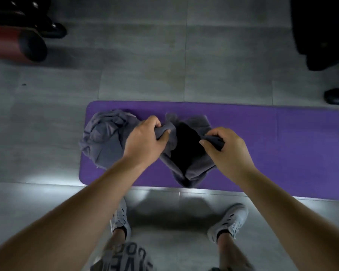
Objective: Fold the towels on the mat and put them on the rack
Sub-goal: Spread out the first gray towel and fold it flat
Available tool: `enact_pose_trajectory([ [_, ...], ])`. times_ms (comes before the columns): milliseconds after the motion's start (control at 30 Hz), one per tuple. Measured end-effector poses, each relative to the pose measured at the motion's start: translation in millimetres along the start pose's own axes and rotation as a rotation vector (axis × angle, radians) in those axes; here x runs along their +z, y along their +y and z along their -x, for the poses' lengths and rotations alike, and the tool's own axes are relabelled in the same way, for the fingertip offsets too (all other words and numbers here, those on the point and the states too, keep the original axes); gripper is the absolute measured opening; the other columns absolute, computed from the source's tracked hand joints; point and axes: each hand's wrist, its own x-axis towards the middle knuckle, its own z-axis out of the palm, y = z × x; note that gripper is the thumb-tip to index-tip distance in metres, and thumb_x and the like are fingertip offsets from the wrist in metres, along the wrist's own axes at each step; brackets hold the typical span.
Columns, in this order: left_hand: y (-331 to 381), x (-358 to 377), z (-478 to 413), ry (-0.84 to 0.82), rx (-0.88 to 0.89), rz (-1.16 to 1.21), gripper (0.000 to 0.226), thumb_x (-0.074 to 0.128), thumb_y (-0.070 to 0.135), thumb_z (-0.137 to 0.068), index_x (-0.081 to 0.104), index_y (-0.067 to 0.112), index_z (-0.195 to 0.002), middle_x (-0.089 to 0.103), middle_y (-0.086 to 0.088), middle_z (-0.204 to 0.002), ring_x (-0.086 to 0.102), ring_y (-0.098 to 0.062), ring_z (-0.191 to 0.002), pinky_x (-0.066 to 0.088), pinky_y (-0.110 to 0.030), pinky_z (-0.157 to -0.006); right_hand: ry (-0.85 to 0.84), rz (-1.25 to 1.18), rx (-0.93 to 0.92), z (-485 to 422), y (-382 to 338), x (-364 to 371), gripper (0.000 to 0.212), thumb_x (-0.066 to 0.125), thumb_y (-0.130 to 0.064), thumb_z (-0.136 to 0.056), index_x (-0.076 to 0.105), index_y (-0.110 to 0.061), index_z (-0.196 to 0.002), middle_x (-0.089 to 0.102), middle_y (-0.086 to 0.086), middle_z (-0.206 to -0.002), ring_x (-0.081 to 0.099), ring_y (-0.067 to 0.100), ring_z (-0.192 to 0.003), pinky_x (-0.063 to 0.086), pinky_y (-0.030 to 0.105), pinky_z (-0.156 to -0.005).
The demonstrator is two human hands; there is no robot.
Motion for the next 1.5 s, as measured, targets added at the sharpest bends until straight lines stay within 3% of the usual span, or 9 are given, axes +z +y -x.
enact_pose_trajectory([
  [133,44.5,85.3,-2.8,0.016,-0.093,-0.033,0.026,0.068,0.038,-0.090,0.046,0.023,-0.087,0.057,0.003,-0.080,0.061,-0.033,-0.078,0.044,-0.037,-0.062,-0.010,0.138,-0.024,-15.8,94.7,-49.0,0.016,0.070,-0.034,-0.090,0.065,-0.023,-0.100,0.062,-0.005,-0.103,0.061,0.017,-0.088,0.053,0.039,-0.074],
  [567,94.3,315.3,-28.3,-0.073,-0.074,0.041,0.025,0.063,0.038,-0.095,0.047,0.018,-0.098,0.059,0.002,-0.085,0.058,-0.025,-0.075,0.044,-0.036,-0.061,0.072,0.583,0.090,-55.5,367.0,-103.7,0.022,0.061,-0.032,-0.096,0.066,-0.013,-0.105,0.060,0.011,-0.104,0.061,0.039,-0.084,0.038,0.034,-0.065],
  [733,43.2,414.9,-37.0,-0.269,-0.139,-0.157,0.035,0.058,0.038,-0.097,0.048,0.019,-0.125,0.065,-0.009,-0.109,0.062,-0.036,-0.098,0.045,-0.040,-0.073,-0.027,0.526,0.228,-75.4,476.6,-59.3,0.022,0.058,-0.031,-0.098,0.065,-0.013,-0.108,0.060,0.014,-0.110,0.061,0.040,-0.091,0.041,0.036,-0.067],
  [867,10.9,487.9,-41.3,-0.483,-0.170,-0.250,0.022,0.054,0.041,-0.096,0.058,0.023,-0.110,0.065,-0.013,-0.115,0.061,-0.039,-0.106,0.048,-0.042,-0.082,-0.101,0.400,0.322,-91.1,539.0,-27.9,0.013,0.062,-0.029,-0.093,0.068,-0.017,-0.096,0.066,0.009,-0.094,0.063,0.035,-0.086,0.045,0.034,-0.065],
  [1033,-5.8,533.4,-47.0,-0.583,-0.205,-0.385,0.033,0.049,0.058,-0.088,0.058,0.029,-0.099,0.055,-0.005,-0.122,0.053,-0.032,-0.113,0.045,-0.047,-0.101,-0.258,0.321,0.488,-108.0,581.8,-20.0,0.031,0.069,-0.043,-0.090,0.061,-0.015,-0.078,0.060,-0.004,-0.067,0.060,0.020,-0.066,0.036,0.024,-0.049],
  [1200,2.7,553.2,-68.7,-0.347,0.015,-0.401,0.040,0.060,0.051,-0.091,0.059,0.025,-0.121,0.042,-0.002,-0.129,0.044,-0.026,-0.124,0.036,-0.045,-0.108,-0.159,-0.080,0.729,-128.2,604.4,-15.6,0.070,0.081,-0.061,-0.072,0.047,-0.016,-0.113,0.067,0.011,-0.095,0.071,0.027,-0.073,0.058,0.037,-0.049],
  [1300,6.4,557.8,-81.6,-0.416,-0.018,-0.389,0.045,0.058,0.049,-0.094,0.053,0.025,-0.131,0.041,-0.003,-0.137,0.040,-0.026,-0.131,0.034,-0.046,-0.111,-0.120,-0.151,0.792,-145.6,608.5,-7.5,0.065,0.080,-0.055,-0.078,0.036,-0.026,-0.115,0.065,0.010,-0.094,0.070,0.027,-0.073,0.059,0.038,-0.053],
  [1400,9.8,567.5,-80.2,-0.444,0.007,-0.357,0.041,0.057,0.047,-0.095,0.054,0.025,-0.130,0.048,-0.004,-0.135,0.045,-0.028,-0.130,0.036,-0.046,-0.110,-0.100,-0.088,0.745,-164.4,626.3,6.4,0.048,0.082,-0.049,-0.076,0.066,-0.014,-0.103,0.075,0.014,-0.093,0.074,0.033,-0.081,0.063,0.052,-0.070],
  [1500,21.1,580.1,-81.6,-0.415,0.106,-0.211,0.041,0.059,0.046,-0.095,0.056,0.028,-0.131,0.055,0.001,-0.135,0.049,-0.023,-0.130,0.039,-0.043,-0.110,-0.037,0.005,0.533,-177.5,622.6,7.6,0.031,0.077,-0.039,-0.083,0.071,-0.011,-0.095,0.070,0.001,-0.084,0.065,0.021,-0.077,0.055,0.032,-0.072],
])
